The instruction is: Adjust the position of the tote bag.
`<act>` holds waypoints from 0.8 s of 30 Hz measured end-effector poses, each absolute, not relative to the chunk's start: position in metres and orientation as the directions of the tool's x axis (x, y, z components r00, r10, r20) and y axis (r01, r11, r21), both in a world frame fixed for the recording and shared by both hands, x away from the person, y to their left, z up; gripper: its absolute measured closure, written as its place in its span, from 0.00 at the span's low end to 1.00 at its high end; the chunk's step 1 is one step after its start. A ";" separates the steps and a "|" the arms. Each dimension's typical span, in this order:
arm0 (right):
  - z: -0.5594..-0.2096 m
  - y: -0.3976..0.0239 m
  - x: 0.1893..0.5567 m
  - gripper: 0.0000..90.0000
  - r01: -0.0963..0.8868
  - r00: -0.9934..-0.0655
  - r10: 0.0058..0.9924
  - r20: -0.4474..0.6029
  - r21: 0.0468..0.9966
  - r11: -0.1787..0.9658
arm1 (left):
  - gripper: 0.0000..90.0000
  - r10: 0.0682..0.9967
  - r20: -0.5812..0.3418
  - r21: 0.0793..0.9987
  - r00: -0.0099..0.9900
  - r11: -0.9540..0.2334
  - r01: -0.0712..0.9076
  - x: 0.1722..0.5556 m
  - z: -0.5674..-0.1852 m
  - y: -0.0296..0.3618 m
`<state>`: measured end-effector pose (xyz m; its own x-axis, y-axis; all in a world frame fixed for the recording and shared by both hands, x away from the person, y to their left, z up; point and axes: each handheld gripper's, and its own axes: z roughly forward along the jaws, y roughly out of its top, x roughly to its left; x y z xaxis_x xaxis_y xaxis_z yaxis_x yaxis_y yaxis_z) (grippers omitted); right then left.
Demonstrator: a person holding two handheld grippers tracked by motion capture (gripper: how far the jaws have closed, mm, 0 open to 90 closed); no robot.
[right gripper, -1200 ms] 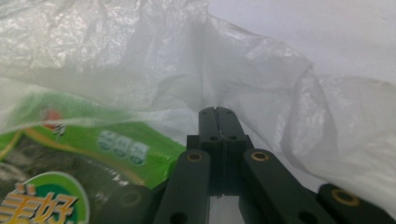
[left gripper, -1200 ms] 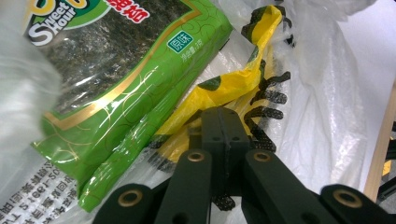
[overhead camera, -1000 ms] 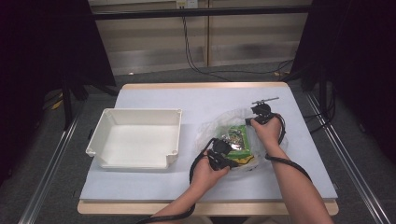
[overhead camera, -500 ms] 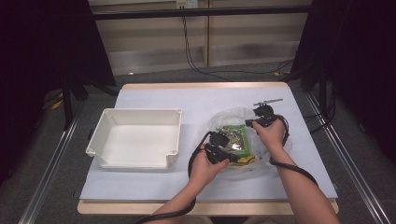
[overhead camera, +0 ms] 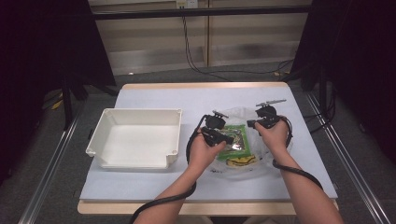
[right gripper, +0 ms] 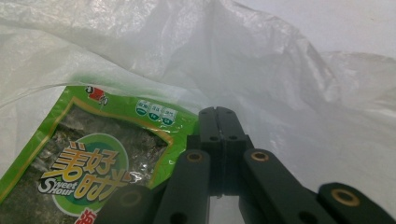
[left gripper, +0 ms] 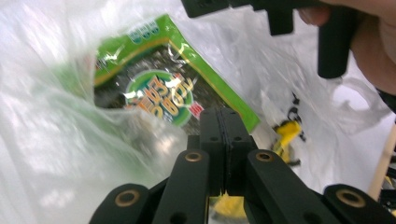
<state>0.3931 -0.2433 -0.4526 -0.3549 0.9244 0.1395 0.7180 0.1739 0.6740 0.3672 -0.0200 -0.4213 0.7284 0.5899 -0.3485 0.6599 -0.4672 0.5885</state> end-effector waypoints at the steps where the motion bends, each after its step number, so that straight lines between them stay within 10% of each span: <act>1: -0.452 -0.243 0.393 1.00 0.718 -0.354 0.925 0.140 0.674 0.173 | 0.99 0.592 -0.343 0.589 0.729 -0.469 0.658 0.369 -0.421 -0.021; 24: -0.460 -0.242 0.392 1.00 0.718 -0.361 0.922 0.141 0.673 0.178 | 1.00 0.725 -0.268 0.538 0.635 -0.434 0.723 0.424 -0.439 -0.018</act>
<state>0.3921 -0.2424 -0.4604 -0.3614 0.9216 0.1414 0.7180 0.1784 0.6728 0.4235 -0.0179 -0.4387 0.6348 0.7248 -0.2677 0.7226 -0.4341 0.5380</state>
